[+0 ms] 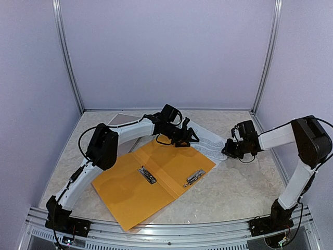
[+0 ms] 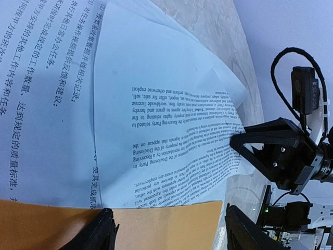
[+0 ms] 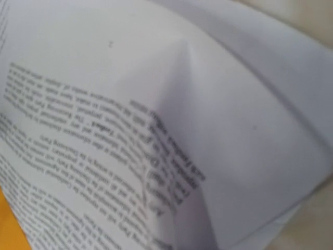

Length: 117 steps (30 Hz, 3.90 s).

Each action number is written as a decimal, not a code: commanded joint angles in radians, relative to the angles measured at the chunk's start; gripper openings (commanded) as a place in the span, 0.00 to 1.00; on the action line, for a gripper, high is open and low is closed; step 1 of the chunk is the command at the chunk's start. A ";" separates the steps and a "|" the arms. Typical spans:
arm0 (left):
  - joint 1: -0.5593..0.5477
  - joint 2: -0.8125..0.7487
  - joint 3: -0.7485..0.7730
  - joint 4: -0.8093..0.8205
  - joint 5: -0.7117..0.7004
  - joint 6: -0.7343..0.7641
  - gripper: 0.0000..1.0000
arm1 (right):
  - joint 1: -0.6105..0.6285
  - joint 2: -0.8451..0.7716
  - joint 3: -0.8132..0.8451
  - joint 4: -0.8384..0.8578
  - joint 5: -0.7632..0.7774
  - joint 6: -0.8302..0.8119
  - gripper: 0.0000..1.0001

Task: Put the files into the folder
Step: Pick up the file from the center of the board, then place the file in the spring clip on the folder.

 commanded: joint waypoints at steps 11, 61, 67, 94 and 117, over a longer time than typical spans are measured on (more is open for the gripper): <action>0.065 -0.111 -0.122 -0.022 -0.020 0.039 0.71 | 0.005 -0.114 0.135 -0.266 0.149 -0.164 0.00; 0.141 -0.900 -0.855 -0.095 -0.316 0.287 0.86 | 0.226 0.144 0.499 -0.657 -0.422 -0.934 0.10; 0.141 -0.888 -0.854 -0.085 -0.295 0.271 0.86 | 0.239 0.174 0.501 -0.623 -0.401 -0.916 0.07; 0.141 -0.828 -0.816 -0.091 -0.246 0.258 0.86 | 0.246 0.213 0.453 -0.510 -0.383 -0.899 0.00; 0.141 -0.815 -0.810 -0.098 -0.236 0.258 0.86 | 0.248 0.178 0.417 -0.484 -0.309 -0.865 0.14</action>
